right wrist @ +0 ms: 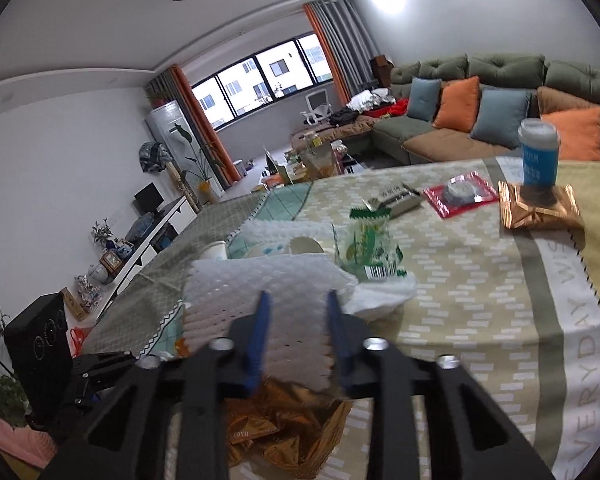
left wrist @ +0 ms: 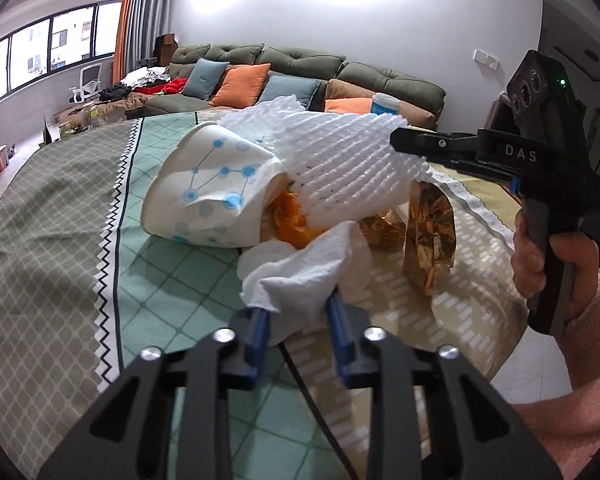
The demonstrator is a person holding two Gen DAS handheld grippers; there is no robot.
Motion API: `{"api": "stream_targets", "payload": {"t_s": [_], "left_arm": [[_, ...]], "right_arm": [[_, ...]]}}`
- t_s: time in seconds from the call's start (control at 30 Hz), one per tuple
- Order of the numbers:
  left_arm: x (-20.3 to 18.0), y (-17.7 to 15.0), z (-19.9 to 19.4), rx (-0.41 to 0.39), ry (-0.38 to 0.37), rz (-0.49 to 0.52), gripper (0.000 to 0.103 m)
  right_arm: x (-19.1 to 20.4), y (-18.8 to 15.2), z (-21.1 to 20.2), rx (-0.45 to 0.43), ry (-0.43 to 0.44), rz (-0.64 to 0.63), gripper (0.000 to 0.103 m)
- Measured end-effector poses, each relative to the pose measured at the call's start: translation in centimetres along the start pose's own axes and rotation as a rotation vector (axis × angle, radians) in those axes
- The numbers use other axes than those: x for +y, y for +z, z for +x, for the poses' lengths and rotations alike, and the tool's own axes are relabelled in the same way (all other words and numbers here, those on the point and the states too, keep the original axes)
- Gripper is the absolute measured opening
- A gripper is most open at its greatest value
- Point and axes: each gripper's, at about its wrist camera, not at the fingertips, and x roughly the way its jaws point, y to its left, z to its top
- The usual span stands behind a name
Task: Collect trash
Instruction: 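Grasp the white tissue with the left tool while the right tool grasps the white foam net sleeve, then carry the tissue and foam sleeve in both tools over the teal bin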
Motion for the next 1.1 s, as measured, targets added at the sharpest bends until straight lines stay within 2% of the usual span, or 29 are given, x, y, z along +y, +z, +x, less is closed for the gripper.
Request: {"api": "stream_targets", "payload": {"t_s": [0.03,0.4,0.67,1.1], "left_arm": [[0.1,0.2,-0.1,-0.004,-0.001,0.0,0.023],[1.1,-0.6,-6.5,-0.128,0.019,-0.009,0.021],[4.0,0.2,-10.6,-0.203,0.139,-0.061,0.021],[13.9,-1.7,-16.4,-0.222,0.415,-0.228,0.021]], "right_arm": [[0.3,0.3,-0.2,-0.007,0.009,-0.006,0.017],[3.4,3.7,-2.4,-0.102,0.113,-0.065,0.016],[7.6,4.9,0.1,-0.083,0.191,-0.111,0.016],[16.5,5.9,10.7,0.053,0.338,-0.168,0.016]]}}
